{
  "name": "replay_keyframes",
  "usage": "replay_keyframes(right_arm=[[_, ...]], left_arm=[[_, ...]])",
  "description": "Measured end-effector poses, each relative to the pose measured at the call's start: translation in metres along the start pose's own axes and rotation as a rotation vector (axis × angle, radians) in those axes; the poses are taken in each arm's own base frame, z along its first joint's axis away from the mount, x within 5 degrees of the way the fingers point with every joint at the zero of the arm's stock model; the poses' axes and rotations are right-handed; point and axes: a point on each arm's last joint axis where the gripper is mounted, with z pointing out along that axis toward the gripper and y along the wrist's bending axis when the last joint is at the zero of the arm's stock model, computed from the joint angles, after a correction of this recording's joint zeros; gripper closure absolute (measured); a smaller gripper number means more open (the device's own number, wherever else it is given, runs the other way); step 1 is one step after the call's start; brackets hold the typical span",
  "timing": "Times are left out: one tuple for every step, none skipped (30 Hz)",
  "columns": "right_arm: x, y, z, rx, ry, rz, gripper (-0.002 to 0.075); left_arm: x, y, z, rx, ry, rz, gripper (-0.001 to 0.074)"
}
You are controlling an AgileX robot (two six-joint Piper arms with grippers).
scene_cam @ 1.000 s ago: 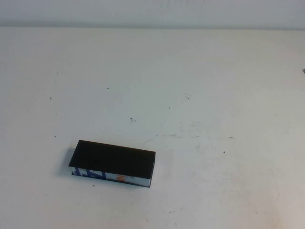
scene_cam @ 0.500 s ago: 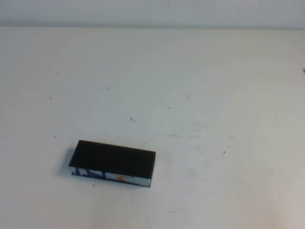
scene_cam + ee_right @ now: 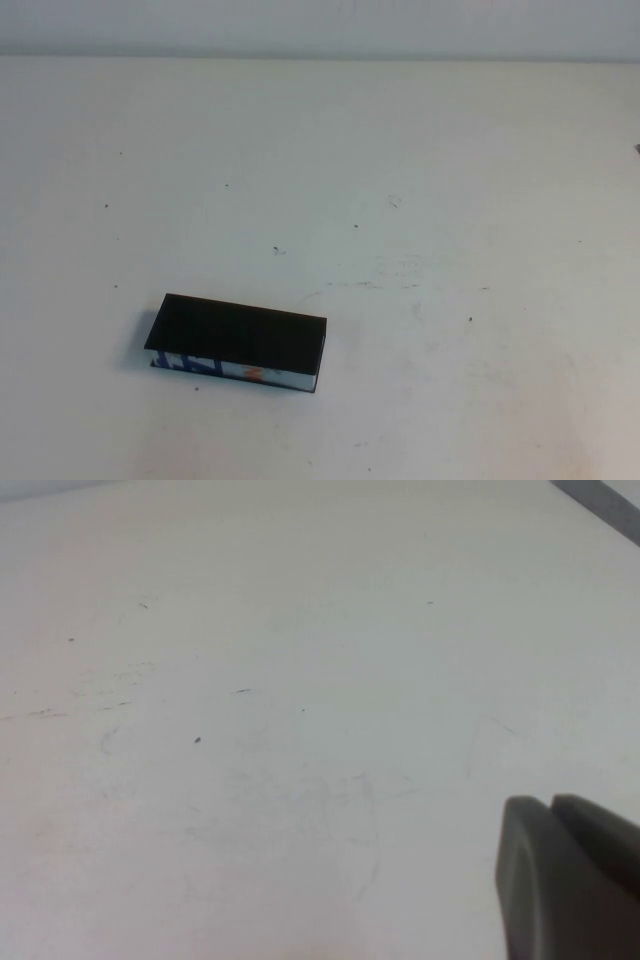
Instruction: Return glasses to glasses case
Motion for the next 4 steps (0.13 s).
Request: replay_keyframes(right_arm=[[0.0, 0.0, 0.0, 0.0, 0.0, 0.0, 0.0737], [0.0, 0.0, 0.0, 0.0, 0.0, 0.0, 0.0737], [0.0, 0.0, 0.0, 0.0, 0.0, 0.0, 0.0737], [0.0, 0.0, 0.0, 0.0, 0.0, 0.0, 0.0737]], left_arm=[[0.0, 0.0, 0.0, 0.0, 0.0, 0.0, 0.0735], [0.0002, 0.0, 0.0, -0.001, 0.002, 0.001, 0.0735], [0.0002, 0.0, 0.0, -0.001, 0.002, 0.001, 0.0735], [0.0002, 0.0, 0.0, -0.001, 0.002, 0.001, 0.0735]])
